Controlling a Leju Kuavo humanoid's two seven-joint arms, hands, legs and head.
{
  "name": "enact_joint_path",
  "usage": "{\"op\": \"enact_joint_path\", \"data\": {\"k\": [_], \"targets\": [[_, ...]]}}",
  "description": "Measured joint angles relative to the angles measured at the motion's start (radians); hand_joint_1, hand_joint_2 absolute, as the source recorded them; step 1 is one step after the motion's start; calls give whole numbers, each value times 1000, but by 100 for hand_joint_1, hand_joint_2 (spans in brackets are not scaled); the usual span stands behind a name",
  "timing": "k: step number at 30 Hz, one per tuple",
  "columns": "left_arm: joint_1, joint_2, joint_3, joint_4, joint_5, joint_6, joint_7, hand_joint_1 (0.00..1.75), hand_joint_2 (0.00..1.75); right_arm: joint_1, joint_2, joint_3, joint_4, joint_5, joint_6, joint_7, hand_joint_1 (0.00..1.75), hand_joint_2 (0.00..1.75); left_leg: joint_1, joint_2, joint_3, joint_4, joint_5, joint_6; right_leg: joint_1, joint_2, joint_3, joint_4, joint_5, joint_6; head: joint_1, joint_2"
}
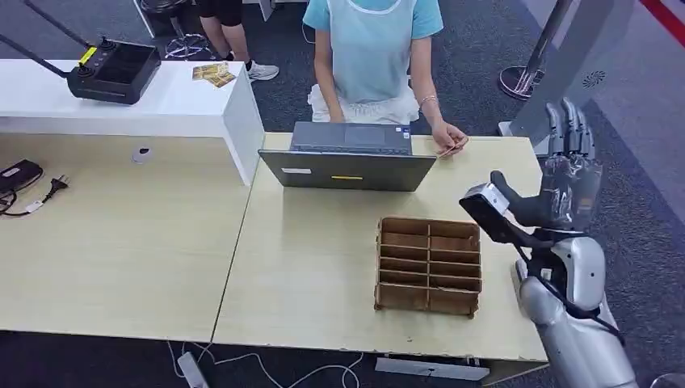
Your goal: Pass the card to the sensor for recognition and then transmit it.
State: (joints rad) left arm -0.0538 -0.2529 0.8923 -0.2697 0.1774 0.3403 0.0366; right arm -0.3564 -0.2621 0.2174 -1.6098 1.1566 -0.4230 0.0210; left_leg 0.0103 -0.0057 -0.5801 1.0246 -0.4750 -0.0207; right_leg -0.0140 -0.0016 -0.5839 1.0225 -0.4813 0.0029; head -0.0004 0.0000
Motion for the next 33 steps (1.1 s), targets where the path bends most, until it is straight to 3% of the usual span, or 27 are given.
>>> {"op": "enact_joint_path", "data": {"k": [13,22,33], "targets": [[-2,0,-24,0,-52,-7,0,0,175,-173,-47,-51,205,44,49,21,0,175,0,0,0,0,1,0,0,0,0,0,0,0,0,0],[-6,5,-35,0,-77,-20,16,0,175,-315,-52,-38,386,32,156,-2,0,175,0,-1,0,0,1,1,0,0,0,0,1,0,0,0],[-8,5,-47,0,-85,-21,19,0,175,-392,-52,-10,502,27,197,-6,0,175,0,-1,-1,0,1,1,0,-1,0,0,1,0,0,0]]}}
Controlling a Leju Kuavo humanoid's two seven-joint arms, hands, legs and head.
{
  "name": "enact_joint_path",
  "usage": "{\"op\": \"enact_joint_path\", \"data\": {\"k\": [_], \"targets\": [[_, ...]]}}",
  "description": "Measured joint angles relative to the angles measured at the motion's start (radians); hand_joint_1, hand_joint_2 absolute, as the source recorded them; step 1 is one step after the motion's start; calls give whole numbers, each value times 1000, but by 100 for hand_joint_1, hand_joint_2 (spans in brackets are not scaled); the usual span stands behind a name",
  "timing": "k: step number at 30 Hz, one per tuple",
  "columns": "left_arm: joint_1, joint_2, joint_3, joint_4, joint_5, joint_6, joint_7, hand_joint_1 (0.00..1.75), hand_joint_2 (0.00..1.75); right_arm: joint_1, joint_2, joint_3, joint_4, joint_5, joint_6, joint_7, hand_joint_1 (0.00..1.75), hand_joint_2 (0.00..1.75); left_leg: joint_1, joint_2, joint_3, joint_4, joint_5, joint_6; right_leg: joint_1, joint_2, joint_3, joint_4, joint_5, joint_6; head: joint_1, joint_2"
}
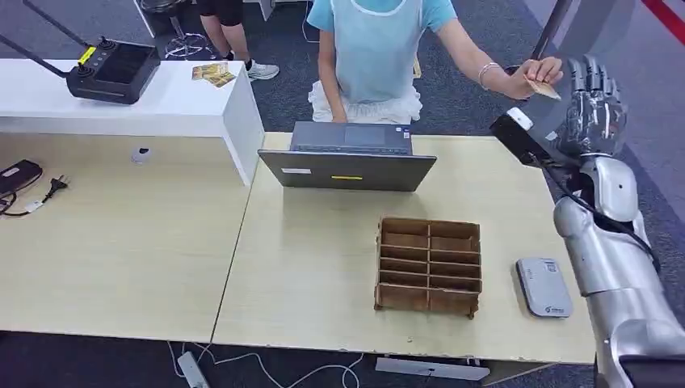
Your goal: Pass the card to the sensor for recognition and then transmit it.
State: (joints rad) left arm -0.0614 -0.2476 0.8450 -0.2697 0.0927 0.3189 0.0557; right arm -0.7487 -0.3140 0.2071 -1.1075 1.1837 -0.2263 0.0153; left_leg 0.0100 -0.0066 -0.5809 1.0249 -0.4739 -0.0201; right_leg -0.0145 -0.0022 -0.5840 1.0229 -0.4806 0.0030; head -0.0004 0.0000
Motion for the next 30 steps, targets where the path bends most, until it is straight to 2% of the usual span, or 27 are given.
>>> {"op": "enact_joint_path", "data": {"k": [5,14,15,16,17,18,30], "targets": [[0,0,-2,0,-6,-3,2,0,175,-56,3,28,81,4,22,5,0,175,0,0,0,0,0,0,0,-1,0,0,0,0,0,0],[-1,0,-5,0,-12,-6,2,0,175,-97,13,53,150,2,17,6,0,175,0,-1,0,0,0,0,0,-1,0,0,0,0,0,0],[-1,0,-5,0,-13,-6,1,0,175,-99,14,55,154,0,15,6,10,175,0,-1,0,0,0,0,0,-1,0,0,0,0,0,0],[-1,0,-5,0,-13,-6,2,0,175,-101,14,56,158,-6,12,5,99,175,0,-1,0,0,0,0,0,-1,0,0,0,0,0,0],[-1,0,-5,0,-13,-6,2,0,175,-103,15,58,161,-13,10,5,168,175,0,-1,0,0,0,0,0,-1,0,0,0,0,0,0],[-1,0,-5,0,-13,-6,2,0,175,-105,16,59,164,-18,7,3,175,175,0,-1,0,0,0,0,0,-1,0,0,0,0,0,0],[-1,2,-5,0,-19,-2,4,0,175,-108,16,61,168,-49,-12,-1,175,175,0,-1,0,0,0,0,0,-1,0,0,0,0,0,0]]}}
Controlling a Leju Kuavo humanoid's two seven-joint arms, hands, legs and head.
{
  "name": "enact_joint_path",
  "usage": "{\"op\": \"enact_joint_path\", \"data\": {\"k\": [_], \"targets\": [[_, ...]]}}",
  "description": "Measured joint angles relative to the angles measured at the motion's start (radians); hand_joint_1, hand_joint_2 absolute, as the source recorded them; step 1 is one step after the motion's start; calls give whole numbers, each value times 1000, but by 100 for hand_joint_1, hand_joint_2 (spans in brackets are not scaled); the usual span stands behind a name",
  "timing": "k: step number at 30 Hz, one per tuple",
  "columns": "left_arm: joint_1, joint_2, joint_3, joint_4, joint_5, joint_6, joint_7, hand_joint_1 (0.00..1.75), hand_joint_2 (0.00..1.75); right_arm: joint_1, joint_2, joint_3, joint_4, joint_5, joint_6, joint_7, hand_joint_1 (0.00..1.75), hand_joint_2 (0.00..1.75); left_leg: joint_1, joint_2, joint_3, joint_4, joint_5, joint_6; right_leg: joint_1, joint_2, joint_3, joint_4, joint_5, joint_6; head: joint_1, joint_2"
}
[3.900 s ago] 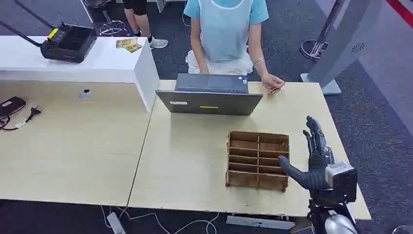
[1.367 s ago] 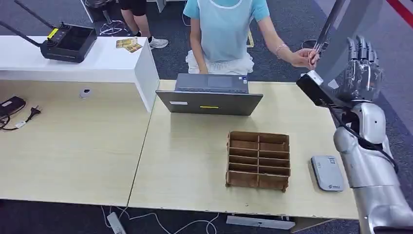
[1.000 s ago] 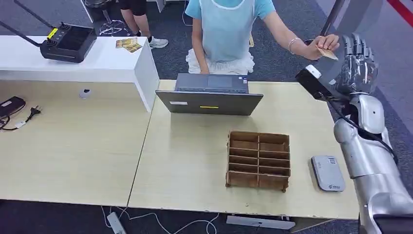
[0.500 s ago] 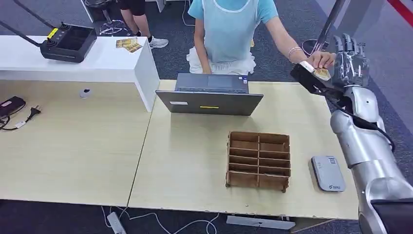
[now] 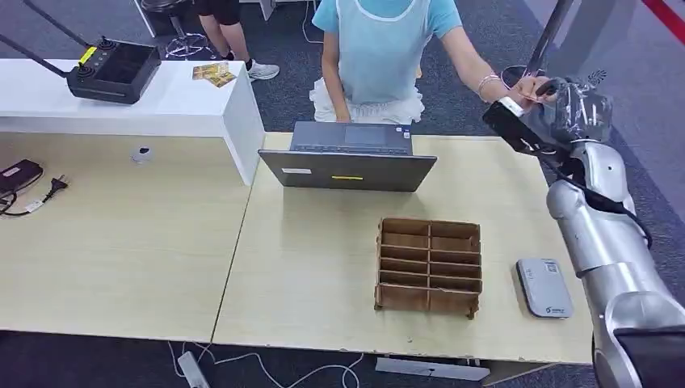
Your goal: Pass the card to the sensor for recognition and then transmit it.
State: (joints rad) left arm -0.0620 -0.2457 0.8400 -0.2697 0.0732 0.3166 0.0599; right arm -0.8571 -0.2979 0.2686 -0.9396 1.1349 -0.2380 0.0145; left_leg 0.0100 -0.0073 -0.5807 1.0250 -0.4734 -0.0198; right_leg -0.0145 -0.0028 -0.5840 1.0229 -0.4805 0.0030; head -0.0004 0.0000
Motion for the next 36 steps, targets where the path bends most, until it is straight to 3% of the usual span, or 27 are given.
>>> {"op": "enact_joint_path", "data": {"k": [30,36], "targets": [[-1,0,0,0,-3,5,2,0,175,11,1,-32,-59,-134,-7,-52,175,175,0,0,0,0,0,0,0,0,0,0,0,0,0,0],[-1,-3,5,0,-1,7,-7,0,175,46,9,-57,-131,-257,3,-87,175,175,0,0,0,0,0,0,0,0,0,0,0,0,0,0]]}}
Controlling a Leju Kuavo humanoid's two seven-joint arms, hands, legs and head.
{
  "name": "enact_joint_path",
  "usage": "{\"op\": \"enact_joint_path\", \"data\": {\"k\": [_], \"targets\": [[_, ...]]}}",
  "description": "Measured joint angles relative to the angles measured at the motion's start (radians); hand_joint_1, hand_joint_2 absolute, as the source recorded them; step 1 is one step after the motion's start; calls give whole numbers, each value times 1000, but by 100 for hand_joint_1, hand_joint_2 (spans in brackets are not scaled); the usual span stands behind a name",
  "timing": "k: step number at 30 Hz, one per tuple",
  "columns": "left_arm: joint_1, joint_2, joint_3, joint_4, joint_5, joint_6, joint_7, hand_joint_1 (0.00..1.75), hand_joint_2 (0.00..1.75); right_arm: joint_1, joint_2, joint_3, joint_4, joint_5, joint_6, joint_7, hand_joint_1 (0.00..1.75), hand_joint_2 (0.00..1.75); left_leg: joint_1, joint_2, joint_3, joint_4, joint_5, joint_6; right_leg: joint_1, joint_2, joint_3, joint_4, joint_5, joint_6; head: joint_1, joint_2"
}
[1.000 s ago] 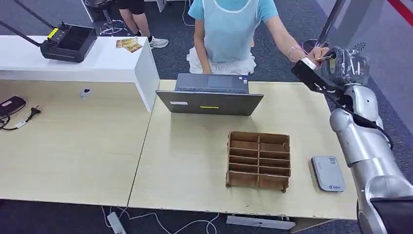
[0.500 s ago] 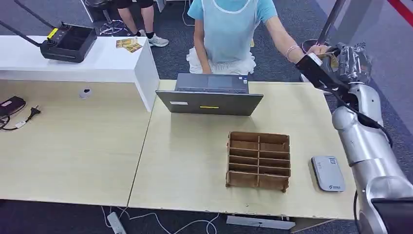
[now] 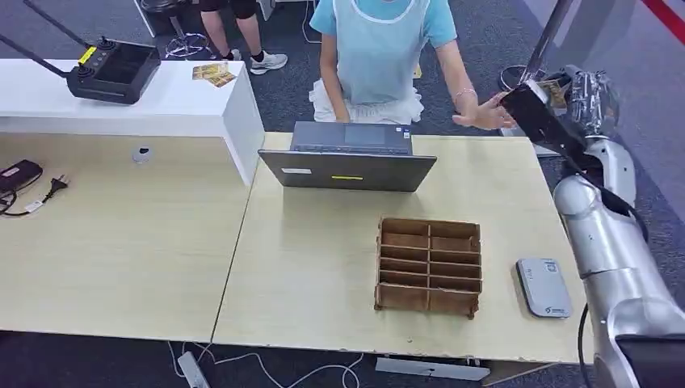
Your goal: Pass the card to the sensor for recognition and then transmit it.
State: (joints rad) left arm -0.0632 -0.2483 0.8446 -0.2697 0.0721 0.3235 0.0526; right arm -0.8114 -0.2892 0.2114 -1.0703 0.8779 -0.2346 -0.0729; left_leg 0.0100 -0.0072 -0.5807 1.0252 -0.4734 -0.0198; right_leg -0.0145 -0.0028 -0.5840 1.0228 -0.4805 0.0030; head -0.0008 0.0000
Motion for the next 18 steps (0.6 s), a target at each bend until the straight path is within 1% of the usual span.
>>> {"op": "enact_joint_path", "data": {"k": [2,4,7,10,12,15,18], "targets": [[0,0,3,0,0,0,-1,0,175,16,5,-10,-38,-45,7,-4,175,175,0,0,0,0,0,0,0,0,0,0,0,0,0,0],[0,0,4,0,0,0,-3,0,175,29,8,-23,-73,-88,30,-6,175,175,0,0,0,0,0,0,0,0,0,0,0,0,0,0],[0,-1,9,0,3,1,-7,0,175,41,11,-42,-113,-182,89,-20,175,175,0,0,0,0,0,0,0,0,0,0,0,0,0,0],[-1,-1,17,0,5,4,-9,0,175,47,13,-70,-145,-315,166,-28,175,175,0,0,0,0,0,0,0,0,0,0,0,0,0,0],[-2,-1,22,0,6,6,-10,0,175,51,13,-92,-163,-391,204,-35,175,175,0,0,0,0,0,0,0,0,0,0,0,0,0,0],[-2,-2,27,0,9,8,-11,0,175,56,13,-117,-182,-460,250,-39,175,175,0,0,0,0,0,0,0,0,0,0,0,0,0,0],[-3,-2,34,0,16,8,-13,0,175,65,8,-140,-200,-565,321,-43,175,175,0,0,0,0,0,0,0,0,0,0,0,0,0,0]]}}
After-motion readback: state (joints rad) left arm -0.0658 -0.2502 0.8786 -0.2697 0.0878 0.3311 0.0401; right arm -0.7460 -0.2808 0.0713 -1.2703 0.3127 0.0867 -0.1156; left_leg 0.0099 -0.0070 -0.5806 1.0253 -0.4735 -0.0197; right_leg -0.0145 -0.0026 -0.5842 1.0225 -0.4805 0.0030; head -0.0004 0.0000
